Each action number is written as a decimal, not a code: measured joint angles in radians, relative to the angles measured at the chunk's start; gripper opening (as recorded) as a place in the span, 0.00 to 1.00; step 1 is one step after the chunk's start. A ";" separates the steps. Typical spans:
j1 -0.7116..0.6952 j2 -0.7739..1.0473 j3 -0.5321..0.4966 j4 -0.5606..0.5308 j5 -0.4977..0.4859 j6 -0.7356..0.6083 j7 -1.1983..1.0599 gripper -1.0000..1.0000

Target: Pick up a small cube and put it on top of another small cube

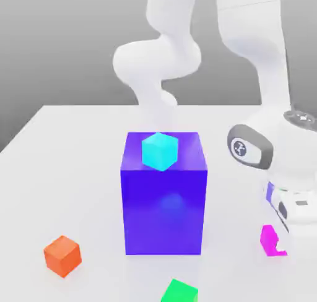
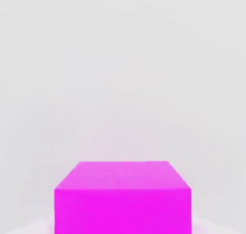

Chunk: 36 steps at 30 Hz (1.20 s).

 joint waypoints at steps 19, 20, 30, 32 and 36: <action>-0.238 -0.108 -0.108 0.132 0.128 -0.264 -0.188 0.00; -0.253 -0.108 -0.116 0.143 0.133 -0.273 -0.197 0.00; -0.351 -0.017 -0.170 0.221 0.183 -0.233 -0.279 0.00; -0.354 0.016 -0.167 0.223 0.186 -0.203 -0.281 1.00; -0.354 0.016 -0.167 0.223 0.186 -0.203 -0.281 1.00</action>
